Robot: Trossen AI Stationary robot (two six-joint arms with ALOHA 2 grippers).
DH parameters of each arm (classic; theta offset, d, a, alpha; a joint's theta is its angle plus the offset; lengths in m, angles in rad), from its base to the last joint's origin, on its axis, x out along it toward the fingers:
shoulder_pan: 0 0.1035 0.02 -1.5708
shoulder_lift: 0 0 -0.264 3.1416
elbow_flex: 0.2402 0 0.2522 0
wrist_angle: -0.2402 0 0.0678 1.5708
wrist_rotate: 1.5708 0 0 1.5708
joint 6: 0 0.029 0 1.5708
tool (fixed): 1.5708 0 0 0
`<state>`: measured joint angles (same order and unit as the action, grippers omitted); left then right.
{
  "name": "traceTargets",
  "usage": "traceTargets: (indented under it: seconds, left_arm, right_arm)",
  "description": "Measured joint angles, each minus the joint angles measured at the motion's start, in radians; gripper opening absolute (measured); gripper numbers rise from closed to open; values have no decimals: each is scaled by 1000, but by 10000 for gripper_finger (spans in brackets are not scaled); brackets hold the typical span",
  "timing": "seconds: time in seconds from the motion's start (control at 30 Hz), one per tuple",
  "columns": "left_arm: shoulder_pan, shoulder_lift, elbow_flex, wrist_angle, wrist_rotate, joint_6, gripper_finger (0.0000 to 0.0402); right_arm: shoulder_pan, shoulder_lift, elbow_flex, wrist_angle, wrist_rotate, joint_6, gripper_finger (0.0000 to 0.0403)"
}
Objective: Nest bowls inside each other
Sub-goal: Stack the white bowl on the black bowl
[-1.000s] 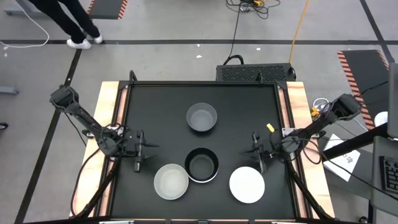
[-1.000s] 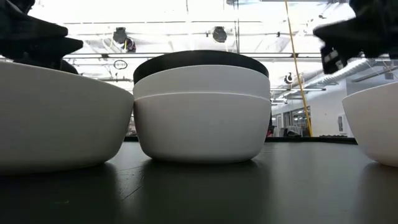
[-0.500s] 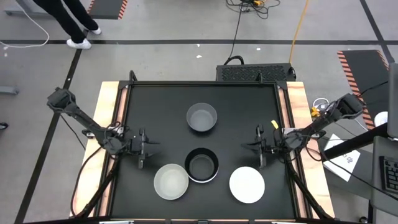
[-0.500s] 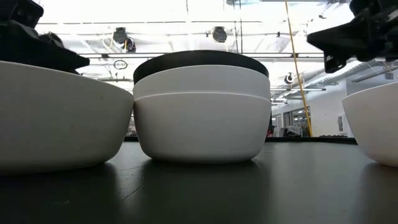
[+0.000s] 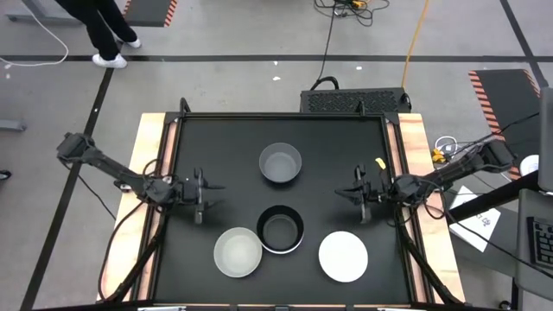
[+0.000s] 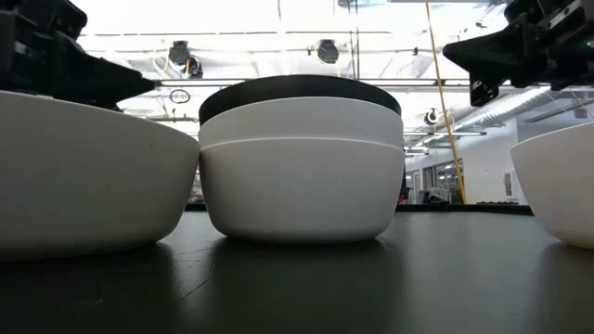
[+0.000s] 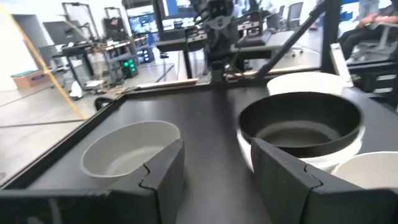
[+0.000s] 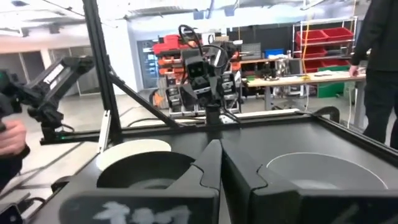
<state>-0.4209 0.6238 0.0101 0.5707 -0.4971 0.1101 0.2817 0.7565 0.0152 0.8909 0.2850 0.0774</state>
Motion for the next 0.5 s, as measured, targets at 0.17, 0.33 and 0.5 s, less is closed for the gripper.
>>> traceTargets:
  seconds: [0.17, 0.33, 0.5]
  left_arm:
    - [79, -58, 0, -30, 88, -4, 185]
    - [145, -122, 0, -30, 169, 4, 159]
    - [185, -173, 0, -42, 201, 35, 106]
  right_arm:
    - [-83, -50, 0, -44, -88, 40, 0]
    - [-163, -96, 7, -86, -185, 63, 0]
    - [-199, -130, 46, -187, -215, 63, 0]
